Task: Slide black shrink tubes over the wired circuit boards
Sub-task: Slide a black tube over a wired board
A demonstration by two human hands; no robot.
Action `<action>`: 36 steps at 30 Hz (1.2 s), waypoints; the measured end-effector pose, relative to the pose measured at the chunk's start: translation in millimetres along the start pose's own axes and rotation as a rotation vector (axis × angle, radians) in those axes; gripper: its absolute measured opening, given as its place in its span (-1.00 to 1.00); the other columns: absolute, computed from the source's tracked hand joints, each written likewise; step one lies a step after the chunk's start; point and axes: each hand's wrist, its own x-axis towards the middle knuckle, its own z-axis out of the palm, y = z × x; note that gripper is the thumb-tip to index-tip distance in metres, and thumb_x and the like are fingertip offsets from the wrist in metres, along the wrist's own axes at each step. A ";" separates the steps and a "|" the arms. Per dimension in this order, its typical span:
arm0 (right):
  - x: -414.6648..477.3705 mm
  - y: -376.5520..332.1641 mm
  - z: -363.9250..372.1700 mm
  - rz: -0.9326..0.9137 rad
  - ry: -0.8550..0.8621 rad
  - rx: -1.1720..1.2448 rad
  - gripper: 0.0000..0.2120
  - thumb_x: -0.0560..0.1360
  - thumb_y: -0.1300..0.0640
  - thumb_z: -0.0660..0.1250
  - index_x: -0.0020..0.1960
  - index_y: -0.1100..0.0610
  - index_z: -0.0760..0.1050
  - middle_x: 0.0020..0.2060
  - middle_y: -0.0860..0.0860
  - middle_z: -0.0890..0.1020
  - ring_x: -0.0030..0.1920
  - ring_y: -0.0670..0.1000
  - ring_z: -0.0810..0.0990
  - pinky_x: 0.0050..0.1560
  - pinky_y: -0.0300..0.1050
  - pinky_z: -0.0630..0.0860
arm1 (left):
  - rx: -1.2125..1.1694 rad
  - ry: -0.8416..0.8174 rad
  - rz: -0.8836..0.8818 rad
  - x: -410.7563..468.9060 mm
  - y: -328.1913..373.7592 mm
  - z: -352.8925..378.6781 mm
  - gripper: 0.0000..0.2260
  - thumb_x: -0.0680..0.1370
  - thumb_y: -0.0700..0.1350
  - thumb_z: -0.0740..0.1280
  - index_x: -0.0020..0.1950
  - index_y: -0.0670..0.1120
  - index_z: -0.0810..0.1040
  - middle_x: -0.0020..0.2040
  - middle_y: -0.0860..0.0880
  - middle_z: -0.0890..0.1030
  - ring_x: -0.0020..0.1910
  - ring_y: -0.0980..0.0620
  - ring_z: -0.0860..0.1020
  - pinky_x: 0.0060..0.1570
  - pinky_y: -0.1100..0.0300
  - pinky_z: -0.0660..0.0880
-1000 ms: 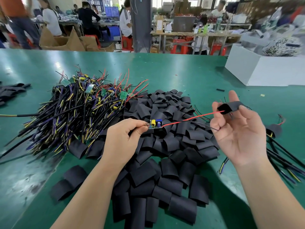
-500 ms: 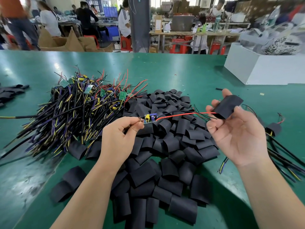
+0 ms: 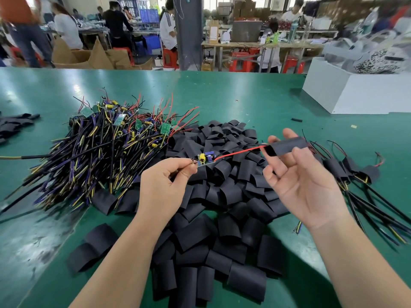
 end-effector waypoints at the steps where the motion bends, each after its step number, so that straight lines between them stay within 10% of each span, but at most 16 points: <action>1: 0.7 4.1 0.6 0.010 0.012 -0.012 -0.61 0.40 0.17 0.33 0.22 0.00 0.47 0.08 0.02 0.66 0.01 -0.02 0.68 -0.10 -0.22 0.58 | 0.014 -0.011 0.013 -0.9 1.5 2.6 -0.92 0.49 -0.20 0.43 -0.10 -0.04 0.69 -0.26 0.23 0.61 -0.34 0.35 0.51 -0.30 0.54 0.36; 10: -0.1 32.7 11.8 0.041 0.064 -0.234 -0.62 0.23 0.26 0.44 0.04 0.09 0.54 -0.02 0.33 0.49 -0.13 0.06 0.54 -0.21 -0.20 0.54 | 0.051 -0.098 0.110 -8.0 6.1 16.3 -0.90 0.45 -0.21 0.47 -0.07 -0.05 0.71 -0.20 0.31 0.59 -0.12 0.32 0.58 -0.10 0.50 0.42; 21: -1.8 26.5 9.9 0.035 0.034 -0.330 -0.65 0.18 0.17 0.52 -0.04 0.01 0.66 -0.30 0.13 0.53 -0.26 -0.04 0.62 -0.25 -0.20 0.57 | -0.059 -0.074 0.091 -8.0 15.4 12.9 -0.65 0.44 -0.23 0.47 -0.13 0.28 0.58 -0.20 0.41 0.61 -0.14 0.33 0.59 -0.14 0.52 0.42; 36: -9.3 37.5 22.3 0.057 0.060 -0.528 -0.73 0.32 0.28 0.45 0.02 0.14 0.60 -0.20 0.04 0.69 -0.20 -0.03 0.64 -0.21 -0.20 0.58 | 0.156 -0.093 0.245 -12.1 14.4 17.3 -0.89 0.43 -0.16 0.43 -0.08 -0.08 0.72 -0.22 0.05 0.68 -0.23 0.08 0.61 -0.21 0.13 0.54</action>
